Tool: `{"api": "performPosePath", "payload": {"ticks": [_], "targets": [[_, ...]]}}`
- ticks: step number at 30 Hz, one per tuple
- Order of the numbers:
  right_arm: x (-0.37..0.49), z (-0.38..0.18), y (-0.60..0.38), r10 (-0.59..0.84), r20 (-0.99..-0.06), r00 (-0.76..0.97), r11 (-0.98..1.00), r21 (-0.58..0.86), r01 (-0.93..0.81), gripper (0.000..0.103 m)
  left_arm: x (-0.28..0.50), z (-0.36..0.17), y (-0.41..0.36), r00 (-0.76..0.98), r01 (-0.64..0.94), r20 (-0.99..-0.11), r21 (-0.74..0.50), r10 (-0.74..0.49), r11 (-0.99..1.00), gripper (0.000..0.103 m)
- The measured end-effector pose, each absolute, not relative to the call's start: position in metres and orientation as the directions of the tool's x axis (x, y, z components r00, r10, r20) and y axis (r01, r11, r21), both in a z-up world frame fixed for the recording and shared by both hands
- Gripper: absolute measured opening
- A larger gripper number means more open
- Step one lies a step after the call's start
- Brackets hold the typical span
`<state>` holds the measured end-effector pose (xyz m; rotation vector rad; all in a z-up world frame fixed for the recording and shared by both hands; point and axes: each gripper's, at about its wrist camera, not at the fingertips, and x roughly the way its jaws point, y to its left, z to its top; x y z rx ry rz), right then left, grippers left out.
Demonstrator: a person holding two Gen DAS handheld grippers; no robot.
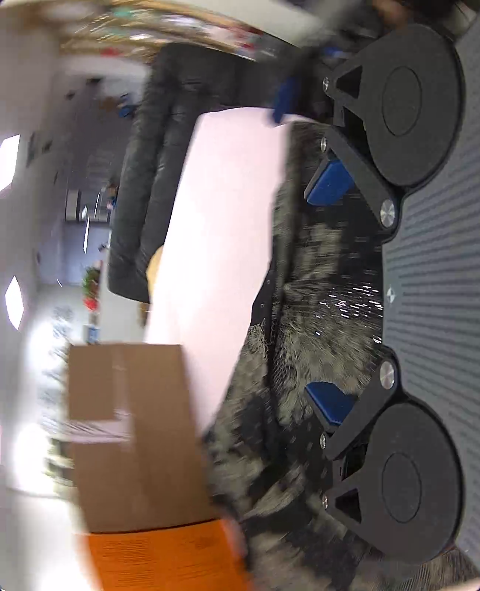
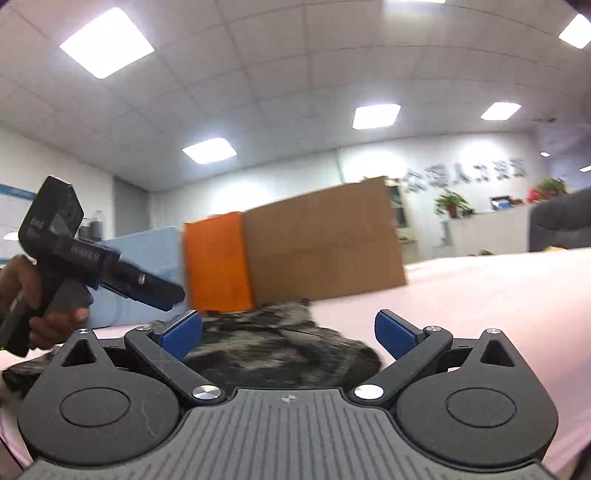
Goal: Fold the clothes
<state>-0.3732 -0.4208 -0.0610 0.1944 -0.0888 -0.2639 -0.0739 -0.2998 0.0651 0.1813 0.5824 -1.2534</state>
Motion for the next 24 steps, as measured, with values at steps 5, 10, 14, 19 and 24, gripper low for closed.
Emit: {"api": "performPosePath", "payload": {"ticks": [5, 10, 14, 19, 24], "targets": [[-0.378, -0.067, -0.438, -0.314, -0.016, 0.949, 0.921, 0.237, 0.309, 0.095, 0.007, 0.047, -0.35, 0.166, 0.746, -0.585, -0.452, -0.794, 0.489, 0.094], [-0.368, -0.065, -0.436, -0.305, -0.088, 0.948, 0.94, 0.133, 0.315, 0.076, 0.059, 0.019, -0.383, 0.064, 0.528, -0.585, -0.667, -0.808, 0.525, 0.093], [-0.354, -0.066, -0.433, -0.299, -0.131, 0.945, 0.949, 0.06, 0.308, 0.042, 0.07, 0.014, -0.399, 0.065, 0.508, -0.537, -0.707, -0.841, 0.491, 0.093], [-0.345, -0.059, -0.429, -0.284, -0.166, 0.944, 0.958, -0.001, 0.288, 0.003, 0.077, 0.012, -0.404, 0.105, 0.553, -0.508, -0.685, -0.855, 0.474, 0.029], [-0.339, -0.035, -0.403, -0.21, -0.16, 0.965, 0.969, -0.164, 0.183, 0.003, 0.084, 0.023, -0.387, 0.156, 0.585, -0.501, -0.648, -0.852, 0.488, 0.023]]}}
